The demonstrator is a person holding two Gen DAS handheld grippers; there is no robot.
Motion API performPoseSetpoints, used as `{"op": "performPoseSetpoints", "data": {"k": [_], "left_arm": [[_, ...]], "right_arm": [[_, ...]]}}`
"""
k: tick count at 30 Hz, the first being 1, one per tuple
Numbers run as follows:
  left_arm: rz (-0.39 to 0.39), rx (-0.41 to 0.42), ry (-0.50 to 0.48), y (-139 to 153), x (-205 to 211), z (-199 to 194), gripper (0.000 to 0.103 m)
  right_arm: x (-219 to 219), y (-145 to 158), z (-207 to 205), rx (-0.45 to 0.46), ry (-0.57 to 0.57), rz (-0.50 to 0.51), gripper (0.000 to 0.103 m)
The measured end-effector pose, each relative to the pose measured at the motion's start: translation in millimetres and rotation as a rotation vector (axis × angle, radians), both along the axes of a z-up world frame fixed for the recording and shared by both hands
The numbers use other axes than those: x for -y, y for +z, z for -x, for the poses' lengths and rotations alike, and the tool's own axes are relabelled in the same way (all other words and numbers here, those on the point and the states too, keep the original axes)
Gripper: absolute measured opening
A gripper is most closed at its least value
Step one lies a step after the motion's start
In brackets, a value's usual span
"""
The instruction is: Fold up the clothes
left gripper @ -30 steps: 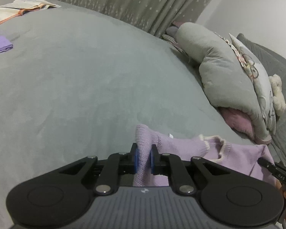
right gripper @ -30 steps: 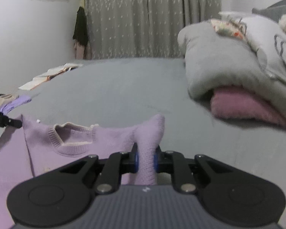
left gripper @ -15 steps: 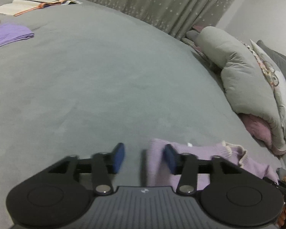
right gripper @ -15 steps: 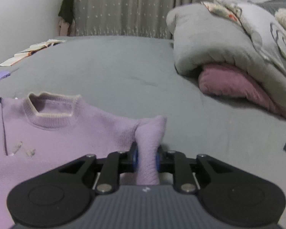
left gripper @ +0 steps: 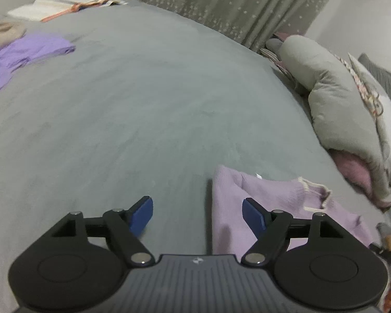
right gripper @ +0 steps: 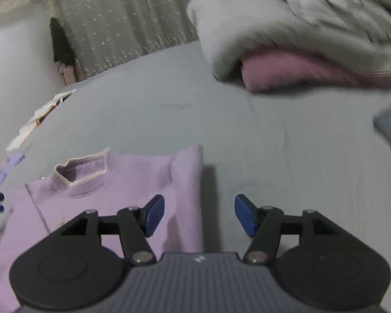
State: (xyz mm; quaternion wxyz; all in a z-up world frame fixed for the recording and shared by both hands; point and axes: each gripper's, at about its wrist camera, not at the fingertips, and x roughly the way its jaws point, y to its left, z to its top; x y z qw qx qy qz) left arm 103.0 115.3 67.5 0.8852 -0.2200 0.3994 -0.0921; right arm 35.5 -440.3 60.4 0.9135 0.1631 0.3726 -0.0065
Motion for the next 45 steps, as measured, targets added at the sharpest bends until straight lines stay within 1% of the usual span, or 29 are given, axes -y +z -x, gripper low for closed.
{"op": "performPoseSetpoints", "data": {"k": [1,2,3,7,9,11,12,14,16,18,21,23,26,27,28,29,30,31,32,33,34,36,38,39,42,45], "left_arm": [[0.010,-0.011,0.005,0.8,-1.8,8.6,0.076],[0.017,-0.023,0.009,1.3,-3.2,17.8,0.077],[0.032,-0.036,0.011,1.2,-3.5,24.9,0.077],[0.102,-0.089,0.020,0.1,-2.9,50.3,0.077],[0.137,-0.116,0.024,-0.5,-2.6,63.1,0.079],[0.149,-0.125,0.035,-4.2,0.1,78.3,0.080],[0.153,-0.129,0.041,-6.2,1.6,86.2,0.080],[0.165,-0.135,0.033,-11.8,5.2,93.1,0.080],[0.176,-0.135,0.019,-19.0,10.4,97.1,0.080],[0.166,-0.127,0.009,-23.0,13.2,97.1,0.081],[0.135,-0.132,-0.013,-34.7,21.2,90.5,0.082],[0.117,-0.127,-0.024,-35.1,27.4,87.8,0.085],[0.115,-0.112,-0.043,-32.0,36.9,86.0,0.085],[0.116,-0.110,-0.042,-31.3,37.5,86.1,0.083],[0.104,-0.107,-0.039,-30.5,39.2,86.1,0.081],[0.090,-0.104,-0.035,-29.8,41.5,86.2,0.075],[0.075,-0.101,-0.031,-29.1,43.8,86.3,0.069],[0.061,-0.100,-0.030,-29.1,45.4,86.0,0.067],[0.048,-0.099,-0.030,-29.3,46.8,85.6,0.062],[0.034,-0.098,-0.030,-29.5,48.2,85.1,0.056],[0.029,-0.097,-0.031,-29.3,48.7,84.9,0.052],[0.029,-0.096,-0.033,-28.8,47.6,85.1,0.041],[0.046,-0.095,-0.031,-27.3,45.6,85.4,0.034],[0.053,-0.093,-0.032,-26.4,45.2,85.5,0.030],[0.063,-0.072,-0.040,-17.6,45.6,89.3,0.025],[0.084,-0.034,-0.046,-5.7,43.5,95.1,0.023]], "right_arm": [[4.2,-0.9,3.9,-0.015,0.003,-0.026,0.064],[7.5,-1.3,7.5,-0.033,0.013,-0.051,0.071],[10.9,-1.8,11.2,-0.052,0.022,-0.076,0.073],[26.0,-2.9,27.7,-0.075,0.024,-0.210,0.075],[26.7,-8.1,35.0,-0.098,0.032,-0.267,0.075],[25.8,-14.1,43.0,-0.126,0.038,-0.317,0.076],[20.5,-18.9,49.0,-0.147,0.035,-0.310,0.076],[14.2,-19.5,55.9,-0.138,0.029,-0.278,0.076],[10.7,-15.7,64.4,-0.116,0.007,-0.291,0.076],[10.7,-13.6,67.3,-0.101,-0.001,-0.305,0.076],[10.8,-16.1,64.9,-0.099,0.002,-0.293,0.077],[7.9,-18.2,62.0,-0.101,0.005,-0.291,0.078],[-3.1,-20.0,54.5,-0.108,0.015,-0.251,0.079],[-7.4,-19.7,53.2,-0.114,0.023,-0.228,0.079],[-12.1,-18.6,50.6,-0.122,0.037,-0.197,0.076],[-13.9,-18.3,50.1,-0.124,0.043,-0.187,0.067],[-15.3,-17.7,49.5,-0.127,0.049,-0.178,0.062],[-15.2,-16.8,49.1,-0.130,0.053,-0.170,0.055],[-14.2,-16.8,49.0,-0.133,0.055,-0.164,0.048],[-13.6,-17.3,49.2,-0.135,0.054,-0.161,0.046],[-12.3,-17.7,49.5,-0.136,0.051,-0.161,0.045],[-12.5,-16.5,51.1,-0.131,0.052,-0.161,0.041],[-14.8,-12.6,53.1,-0.111,0.051,-0.158,0.035],[-15.7,-11.6,54.3,-0.105,0.048,-0.158,0.034],[-19.4,-6.7,57.5,-0.087,0.043,-0.143,0.029],[-22.4,2.0,63.3,-0.057,0.033,-0.128,0.027]]}}
